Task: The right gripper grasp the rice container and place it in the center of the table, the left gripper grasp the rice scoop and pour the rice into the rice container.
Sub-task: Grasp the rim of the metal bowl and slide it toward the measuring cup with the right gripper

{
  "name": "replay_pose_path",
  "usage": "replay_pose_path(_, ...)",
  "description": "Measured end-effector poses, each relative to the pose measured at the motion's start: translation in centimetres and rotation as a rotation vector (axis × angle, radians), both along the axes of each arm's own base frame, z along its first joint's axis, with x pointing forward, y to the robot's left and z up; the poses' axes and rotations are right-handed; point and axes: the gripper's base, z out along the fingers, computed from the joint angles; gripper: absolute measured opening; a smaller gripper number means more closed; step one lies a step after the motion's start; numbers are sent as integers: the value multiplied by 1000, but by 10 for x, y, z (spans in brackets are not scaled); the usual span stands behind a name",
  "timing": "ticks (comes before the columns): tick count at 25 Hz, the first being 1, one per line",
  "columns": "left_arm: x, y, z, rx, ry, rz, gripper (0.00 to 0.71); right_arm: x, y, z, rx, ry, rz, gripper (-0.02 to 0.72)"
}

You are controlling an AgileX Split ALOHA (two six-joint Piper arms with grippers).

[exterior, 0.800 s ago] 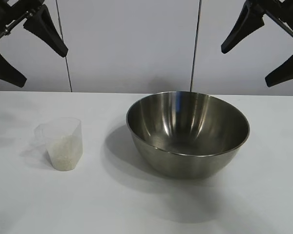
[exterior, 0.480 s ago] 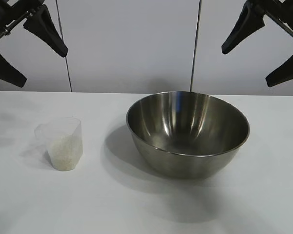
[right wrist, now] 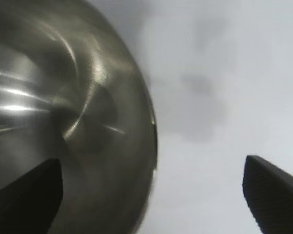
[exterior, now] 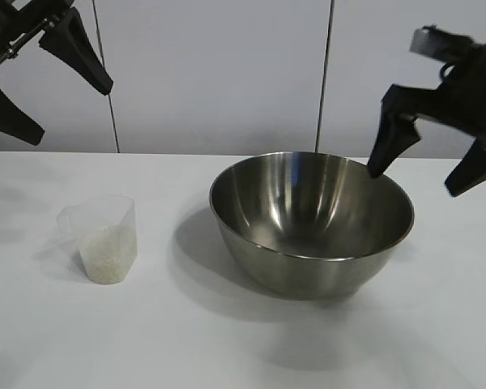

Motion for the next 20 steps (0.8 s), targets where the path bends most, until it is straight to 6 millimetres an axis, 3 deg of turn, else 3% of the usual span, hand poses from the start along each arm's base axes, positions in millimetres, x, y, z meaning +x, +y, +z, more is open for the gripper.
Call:
replay_pose_path(5, 0, 0, 0, 0, 0, 0, 692, 8, 10, -36, -4, 66, -28, 653)
replay_pose_path(8, 0, 0, 0, 0, 0, 0, 692, 10, 9, -45, -6, 75, -45, 512)
replay_pose_path(14, 0, 0, 0, 0, 0, 0, 692, 12, 9, -46, 1, 69, -79, 93)
replay_pose_path(16, 0, 0, 0, 0, 0, 0, 692, 12, 9, -46, 2, 69, -80, 38)
replay_pose_path(20, 0, 0, 0, 0, 0, 0, 692, 12, 10, -46, 11, 70, -88, 11)
